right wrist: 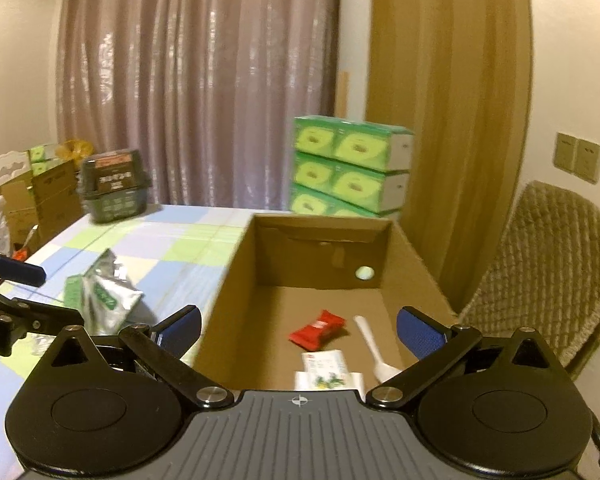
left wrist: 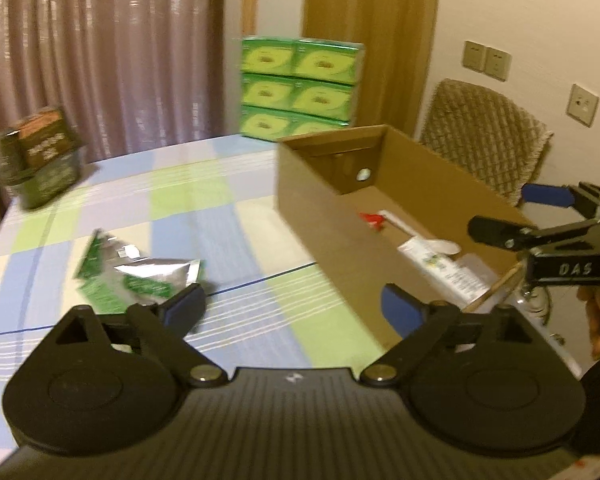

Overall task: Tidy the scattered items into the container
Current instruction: 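Move both grippers back toward the clear rack and mouthwash box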

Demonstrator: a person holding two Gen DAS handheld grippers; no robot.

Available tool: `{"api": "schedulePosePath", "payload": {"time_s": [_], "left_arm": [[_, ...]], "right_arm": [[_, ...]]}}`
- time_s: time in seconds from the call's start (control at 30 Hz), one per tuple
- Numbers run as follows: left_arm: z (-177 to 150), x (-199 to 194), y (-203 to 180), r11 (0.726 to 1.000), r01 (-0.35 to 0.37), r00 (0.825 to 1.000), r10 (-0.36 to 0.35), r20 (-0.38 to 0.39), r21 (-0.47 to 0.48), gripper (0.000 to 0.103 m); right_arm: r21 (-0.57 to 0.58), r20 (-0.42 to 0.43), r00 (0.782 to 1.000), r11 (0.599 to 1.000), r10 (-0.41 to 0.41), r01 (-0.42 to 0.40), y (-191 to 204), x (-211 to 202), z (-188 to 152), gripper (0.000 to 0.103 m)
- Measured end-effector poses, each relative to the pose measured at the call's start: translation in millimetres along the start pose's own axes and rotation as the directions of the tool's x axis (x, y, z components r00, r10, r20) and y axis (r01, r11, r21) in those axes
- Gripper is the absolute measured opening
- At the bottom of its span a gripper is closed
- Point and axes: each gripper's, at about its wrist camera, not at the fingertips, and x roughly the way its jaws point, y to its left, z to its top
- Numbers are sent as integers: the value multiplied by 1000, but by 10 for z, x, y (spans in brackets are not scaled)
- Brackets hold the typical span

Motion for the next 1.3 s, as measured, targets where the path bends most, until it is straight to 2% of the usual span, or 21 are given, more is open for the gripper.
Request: {"api": "schedulePosePath", "payload": {"time_s": [0.2,0.43,0.73,1.0,1.23,1.3], "left_arm": [[-219,-277,496,991,-130,992,130,-1,12,102],[-510,-492,1052,974,-226,973,227,-40,20,102],[-715,-421,1388,970,-239,968,242,-73,49,102],[-837,-52,1610,979,-198,973,203,-110,54,102],[-865,350,1720,979,-176,974,188,-127,104,100],[-873,428,1784,980,-178,974,188,-127,87,99]], "right_arm": [[-46,-4,998,996,71,-71,447,55,68,101],[-107,-40,985,979,169,-172,1054,211,58,101],[-108,-112,965,963,236,-248,1478,524,-22,101],[-145,-161,952,948,260,-284,1683,812,-99,101],[-169,-187,943,937,275,-306,1830,1110,-141,100],[-172,-191,939,932,284,-317,1873,1209,-146,86]]}}
